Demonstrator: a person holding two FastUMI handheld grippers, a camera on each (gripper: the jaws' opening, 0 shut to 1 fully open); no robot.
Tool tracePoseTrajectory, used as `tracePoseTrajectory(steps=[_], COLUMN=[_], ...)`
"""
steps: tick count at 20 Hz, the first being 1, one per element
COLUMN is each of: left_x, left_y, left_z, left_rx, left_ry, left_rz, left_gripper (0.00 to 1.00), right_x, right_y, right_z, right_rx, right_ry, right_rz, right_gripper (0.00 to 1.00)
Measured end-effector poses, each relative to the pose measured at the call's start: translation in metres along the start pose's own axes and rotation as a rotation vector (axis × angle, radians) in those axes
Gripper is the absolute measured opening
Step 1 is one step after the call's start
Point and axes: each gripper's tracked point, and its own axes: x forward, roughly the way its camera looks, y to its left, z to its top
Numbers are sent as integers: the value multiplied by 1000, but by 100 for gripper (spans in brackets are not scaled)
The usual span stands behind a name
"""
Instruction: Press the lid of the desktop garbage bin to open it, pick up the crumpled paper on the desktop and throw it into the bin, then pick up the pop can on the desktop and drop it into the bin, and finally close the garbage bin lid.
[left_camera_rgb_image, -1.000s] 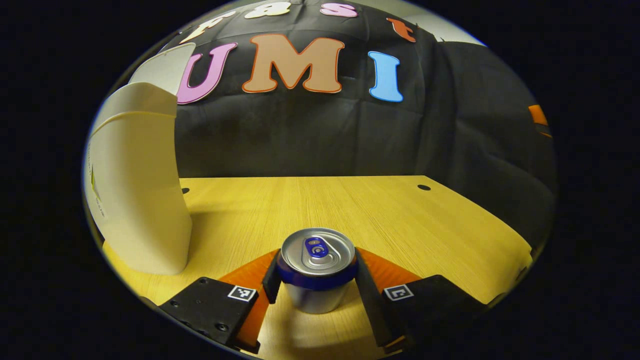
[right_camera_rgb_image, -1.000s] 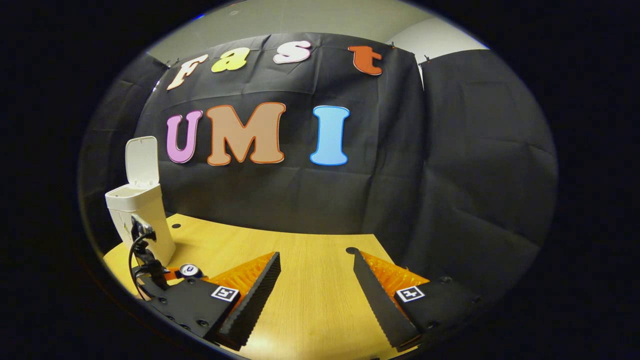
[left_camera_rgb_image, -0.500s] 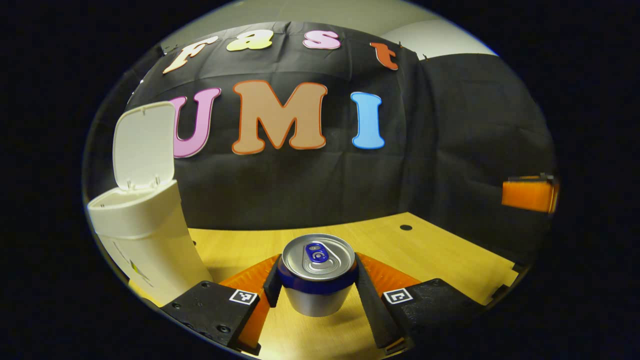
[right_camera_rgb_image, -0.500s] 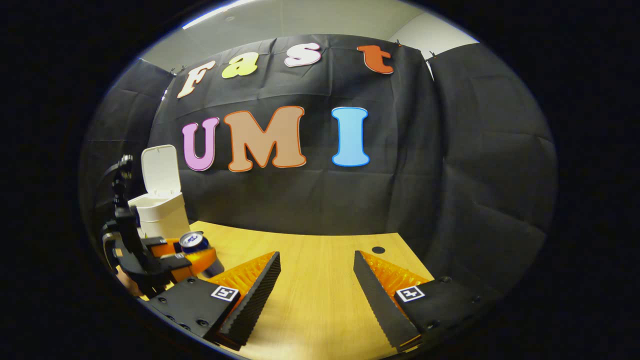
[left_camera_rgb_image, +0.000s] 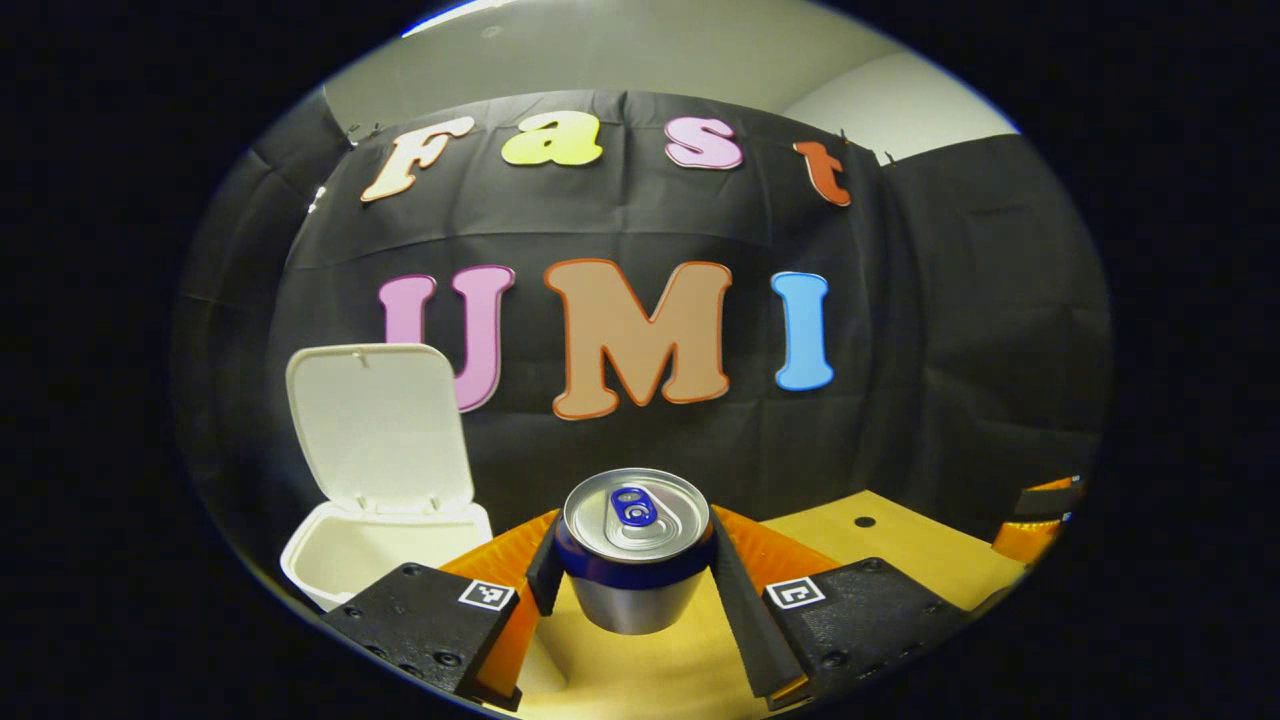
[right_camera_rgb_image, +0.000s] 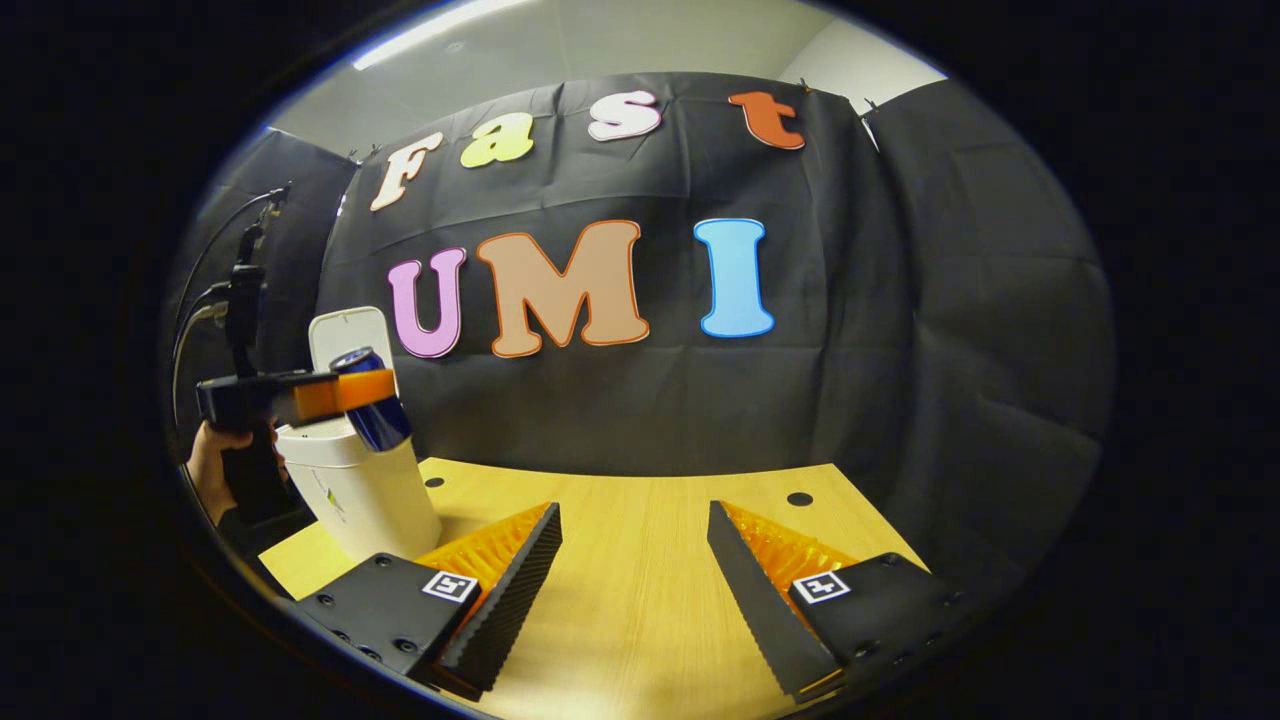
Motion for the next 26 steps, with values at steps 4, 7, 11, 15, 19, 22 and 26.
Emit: tracePoseTrajectory(steps=[4, 7, 11, 15, 19, 22, 26], left_x=[6, 11, 12, 10, 3, 7, 10], left_y=[62, 107, 148, 166, 167, 170, 166], left_z=[16, 9, -30, -76, -111, -92, -45], left_rx=[8, 7, -24, -58, -83, -49, -14], left_ry=[-15, 4, 86, 171, 237, 169, 89], left_rz=[86, 162, 234, 271, 272, 289, 286], left_gripper=[76, 76, 76, 76, 80, 93, 94], right_x=[3, 4, 6, 8, 8, 10, 13], right_y=[18, 30, 44, 54, 59, 59, 61], right_z=[-6, -12, -13, -15, -16, -17, -14], right_rx=[6, -1, -15, -29, -40, -42, -35], right_ry=[16, 31, 41, 50, 61, 61, 61], right_rz=[8, 15, 20, 25, 30, 28, 31], right_gripper=[98, 98, 98, 98, 98, 98, 98])
